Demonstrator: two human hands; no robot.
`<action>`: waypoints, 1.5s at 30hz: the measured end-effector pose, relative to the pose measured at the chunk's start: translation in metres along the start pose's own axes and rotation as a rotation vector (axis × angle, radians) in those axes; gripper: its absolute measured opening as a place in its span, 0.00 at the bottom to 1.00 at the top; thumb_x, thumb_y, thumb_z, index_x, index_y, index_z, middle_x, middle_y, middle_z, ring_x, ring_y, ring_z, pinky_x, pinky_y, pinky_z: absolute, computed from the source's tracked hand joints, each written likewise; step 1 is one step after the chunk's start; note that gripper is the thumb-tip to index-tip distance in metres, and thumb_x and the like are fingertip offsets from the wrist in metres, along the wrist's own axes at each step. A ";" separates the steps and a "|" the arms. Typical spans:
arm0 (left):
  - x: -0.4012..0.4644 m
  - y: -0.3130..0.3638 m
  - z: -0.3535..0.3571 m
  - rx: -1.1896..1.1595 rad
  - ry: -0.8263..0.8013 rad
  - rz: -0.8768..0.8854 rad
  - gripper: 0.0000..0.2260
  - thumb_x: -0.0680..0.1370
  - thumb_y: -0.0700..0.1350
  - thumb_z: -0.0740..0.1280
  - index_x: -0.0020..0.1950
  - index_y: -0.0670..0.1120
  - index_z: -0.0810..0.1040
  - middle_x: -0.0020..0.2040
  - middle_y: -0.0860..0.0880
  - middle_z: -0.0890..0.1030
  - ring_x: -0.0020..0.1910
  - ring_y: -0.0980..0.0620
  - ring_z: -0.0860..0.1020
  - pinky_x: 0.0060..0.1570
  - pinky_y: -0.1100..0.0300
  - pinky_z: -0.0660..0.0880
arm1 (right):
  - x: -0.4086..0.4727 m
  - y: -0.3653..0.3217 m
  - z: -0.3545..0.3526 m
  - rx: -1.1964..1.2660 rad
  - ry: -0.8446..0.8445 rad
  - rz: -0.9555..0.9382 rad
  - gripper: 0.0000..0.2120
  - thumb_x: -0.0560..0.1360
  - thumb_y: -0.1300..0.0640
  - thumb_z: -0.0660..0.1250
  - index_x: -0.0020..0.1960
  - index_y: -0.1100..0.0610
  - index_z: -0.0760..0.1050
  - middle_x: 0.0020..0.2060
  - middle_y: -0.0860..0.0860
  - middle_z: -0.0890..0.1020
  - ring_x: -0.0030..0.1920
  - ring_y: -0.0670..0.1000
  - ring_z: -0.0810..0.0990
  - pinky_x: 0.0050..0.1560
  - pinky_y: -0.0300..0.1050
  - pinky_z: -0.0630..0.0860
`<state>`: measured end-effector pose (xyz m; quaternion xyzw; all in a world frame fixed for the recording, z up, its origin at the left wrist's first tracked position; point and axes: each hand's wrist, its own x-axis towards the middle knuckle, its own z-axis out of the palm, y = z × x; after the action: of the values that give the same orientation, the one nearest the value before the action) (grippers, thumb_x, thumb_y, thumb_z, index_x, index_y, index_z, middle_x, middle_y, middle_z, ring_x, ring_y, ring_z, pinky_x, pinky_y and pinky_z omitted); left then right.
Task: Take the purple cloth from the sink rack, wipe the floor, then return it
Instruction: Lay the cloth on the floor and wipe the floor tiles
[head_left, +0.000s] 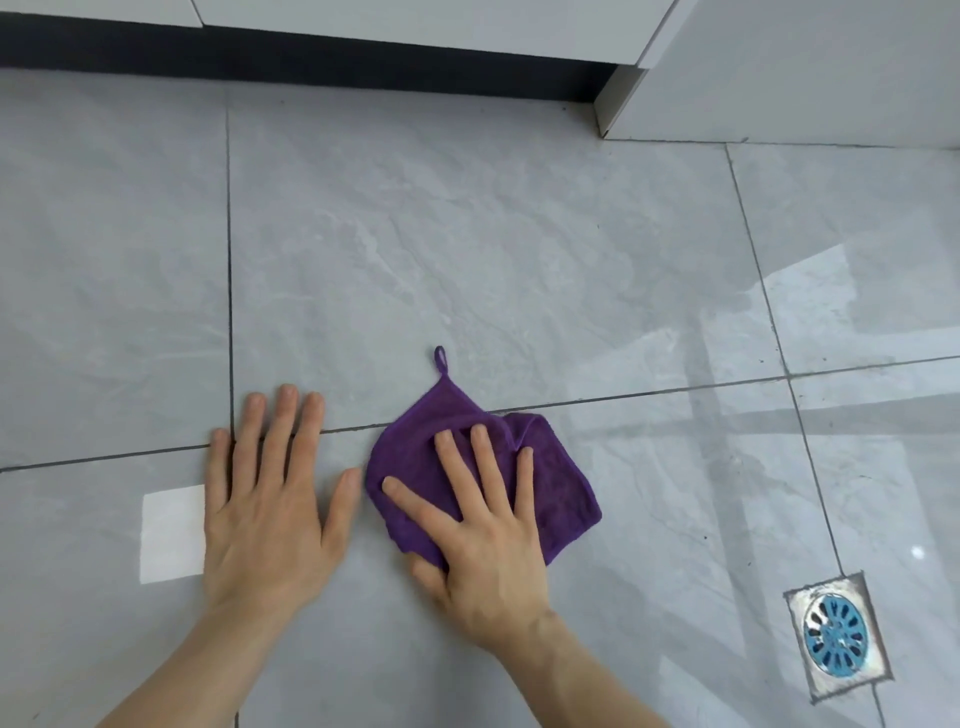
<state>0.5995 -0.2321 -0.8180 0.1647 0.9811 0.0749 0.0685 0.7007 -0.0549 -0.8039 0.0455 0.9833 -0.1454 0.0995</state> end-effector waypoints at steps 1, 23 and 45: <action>0.000 0.001 0.000 0.003 -0.003 -0.001 0.34 0.79 0.60 0.53 0.82 0.46 0.56 0.83 0.46 0.59 0.83 0.45 0.53 0.81 0.41 0.50 | 0.011 0.005 -0.005 0.005 0.009 0.031 0.29 0.77 0.38 0.60 0.77 0.32 0.59 0.83 0.50 0.54 0.83 0.59 0.45 0.76 0.75 0.47; 0.000 0.001 0.001 0.022 -0.021 -0.003 0.33 0.80 0.60 0.52 0.83 0.48 0.52 0.84 0.47 0.55 0.84 0.46 0.49 0.81 0.41 0.50 | 0.025 0.000 -0.007 0.006 0.048 0.086 0.26 0.80 0.38 0.56 0.77 0.34 0.59 0.83 0.52 0.53 0.83 0.61 0.44 0.76 0.74 0.47; 0.000 0.000 0.002 -0.003 -0.024 -0.005 0.33 0.81 0.62 0.53 0.83 0.49 0.51 0.85 0.49 0.53 0.84 0.47 0.47 0.81 0.41 0.49 | -0.052 0.002 0.007 0.014 -0.013 0.015 0.29 0.77 0.39 0.60 0.78 0.35 0.60 0.82 0.51 0.56 0.83 0.60 0.49 0.76 0.75 0.51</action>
<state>0.5999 -0.2315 -0.8196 0.1628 0.9805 0.0744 0.0808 0.7525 -0.0578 -0.8002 0.0528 0.9812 -0.1520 0.1069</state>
